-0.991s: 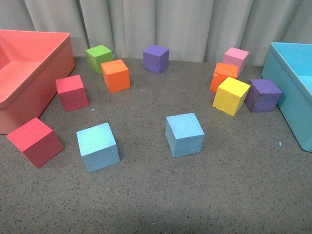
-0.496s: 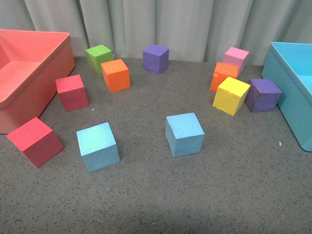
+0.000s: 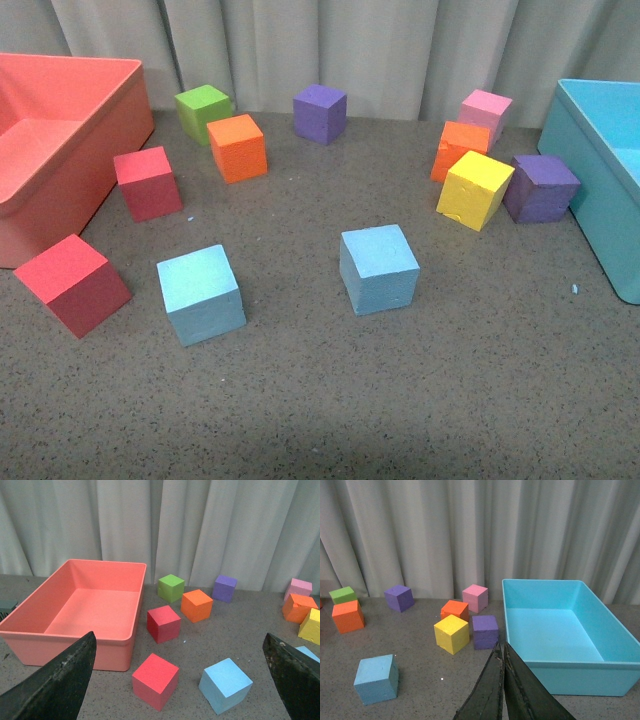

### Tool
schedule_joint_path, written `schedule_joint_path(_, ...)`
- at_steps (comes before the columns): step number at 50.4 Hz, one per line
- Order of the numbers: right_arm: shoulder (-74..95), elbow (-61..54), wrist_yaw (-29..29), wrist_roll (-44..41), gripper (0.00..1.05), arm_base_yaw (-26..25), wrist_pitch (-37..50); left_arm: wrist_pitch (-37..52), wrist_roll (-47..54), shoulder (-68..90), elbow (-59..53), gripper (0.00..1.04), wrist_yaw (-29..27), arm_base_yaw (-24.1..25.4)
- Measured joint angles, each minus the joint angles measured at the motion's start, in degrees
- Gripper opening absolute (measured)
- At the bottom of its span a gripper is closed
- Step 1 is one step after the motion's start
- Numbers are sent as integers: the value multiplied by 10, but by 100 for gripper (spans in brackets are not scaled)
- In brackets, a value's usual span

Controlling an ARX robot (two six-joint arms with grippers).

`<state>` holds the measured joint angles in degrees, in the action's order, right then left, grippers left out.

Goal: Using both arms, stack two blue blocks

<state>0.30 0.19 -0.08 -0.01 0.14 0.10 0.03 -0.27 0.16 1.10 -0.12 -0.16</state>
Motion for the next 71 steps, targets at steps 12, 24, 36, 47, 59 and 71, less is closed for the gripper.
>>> schedule_joint_path(12, 0, 0, 0, 0, 32, 0, 0, 0, 0, 0, 0, 98, 0, 0)
schedule_joint_path(24, 0, 0, 0, 0, 82, 0, 0, 0, 0, 0, 0, 98, 0, 0)
schedule_joint_path(36, -1, 0, 0, 0, 95, 0, 0, -115, -12, 118, 44, 98, -26, -7)
schedule_joint_path(47, -1, 0, 0, 0, 95, 0, 0, 35, -77, 408, 115, 98, -60, -75)
schedule_joint_path(59, -1, 0, 0, 0, 95, 0, 0, 90, -170, 747, 279, 98, -68, -114)
schedule_joint_path(71, -1, 0, 0, 0, 95, 0, 0, -24, -242, 953, 446, 98, -78, -127)
